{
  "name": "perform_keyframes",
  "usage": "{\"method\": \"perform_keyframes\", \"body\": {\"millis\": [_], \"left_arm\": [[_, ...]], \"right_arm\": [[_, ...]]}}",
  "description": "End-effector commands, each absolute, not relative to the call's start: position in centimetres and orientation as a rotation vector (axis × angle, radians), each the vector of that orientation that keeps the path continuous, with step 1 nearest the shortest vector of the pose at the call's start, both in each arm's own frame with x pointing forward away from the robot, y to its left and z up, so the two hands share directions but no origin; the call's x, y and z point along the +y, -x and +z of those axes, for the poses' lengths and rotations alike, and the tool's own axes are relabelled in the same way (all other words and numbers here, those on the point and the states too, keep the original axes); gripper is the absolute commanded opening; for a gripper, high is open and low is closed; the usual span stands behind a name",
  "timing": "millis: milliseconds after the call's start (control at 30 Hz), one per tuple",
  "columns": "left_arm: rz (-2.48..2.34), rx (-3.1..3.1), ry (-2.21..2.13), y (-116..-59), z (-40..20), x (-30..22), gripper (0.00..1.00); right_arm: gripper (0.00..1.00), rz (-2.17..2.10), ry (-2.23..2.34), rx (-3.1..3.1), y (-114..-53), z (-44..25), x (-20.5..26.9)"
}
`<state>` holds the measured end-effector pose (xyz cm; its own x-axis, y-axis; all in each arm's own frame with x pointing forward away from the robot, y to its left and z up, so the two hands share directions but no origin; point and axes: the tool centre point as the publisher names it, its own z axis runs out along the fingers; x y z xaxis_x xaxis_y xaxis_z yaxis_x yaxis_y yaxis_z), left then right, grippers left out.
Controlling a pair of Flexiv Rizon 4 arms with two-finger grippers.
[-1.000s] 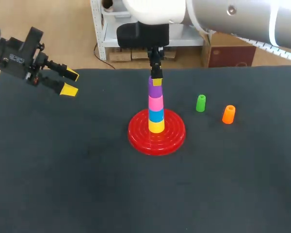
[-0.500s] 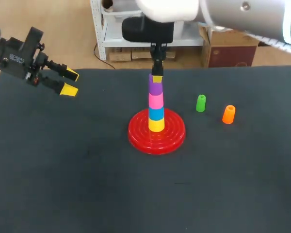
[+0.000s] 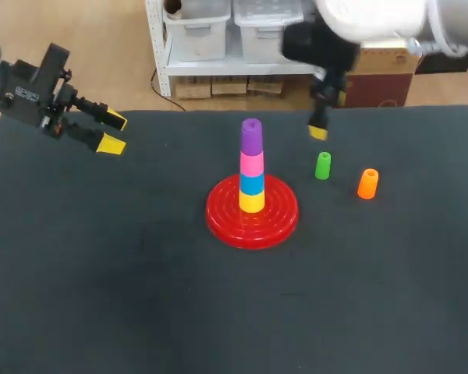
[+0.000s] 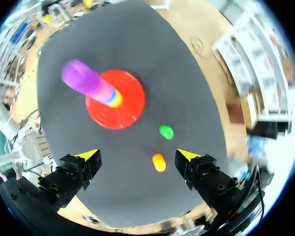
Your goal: Pick up and stack the cylinders on the red base in this order: pink,purple,orange,green
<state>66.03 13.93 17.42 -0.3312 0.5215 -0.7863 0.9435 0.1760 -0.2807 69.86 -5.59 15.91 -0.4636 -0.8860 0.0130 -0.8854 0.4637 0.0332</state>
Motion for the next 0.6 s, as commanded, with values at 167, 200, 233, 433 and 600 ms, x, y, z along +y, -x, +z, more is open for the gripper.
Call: {"method": "perform_keyframes", "body": {"millis": [167,200,233,433,600], "left_arm": [[-1.052,1.928,-1.38,-66.2,17.3,14.0,1.0],[-1.052,1.928,-1.38,-66.2,17.3,14.0,1.0],[-1.052,1.928,-1.38,-66.2,17.3,14.0,1.0],[-1.052,1.928,-1.38,-66.2,17.3,14.0,1.0],[-1.052,1.928,-1.38,-66.2,17.3,14.0,1.0]], "right_arm": [[1.0,-0.024,-1.113,-2.984,-67.6,8.9,-13.1],[1.0,-0.037,-1.07,-2.998,-67.4,8.2,-13.6],[1.0,-0.05,-1.052,-3.001,-67.2,7.6,-14.0],[1.0,-0.014,-1.004,-3.065,-66.8,4.8,-14.8],[1.0,-0.006,-0.986,-3.107,-67.3,3.9,-14.8]]}}
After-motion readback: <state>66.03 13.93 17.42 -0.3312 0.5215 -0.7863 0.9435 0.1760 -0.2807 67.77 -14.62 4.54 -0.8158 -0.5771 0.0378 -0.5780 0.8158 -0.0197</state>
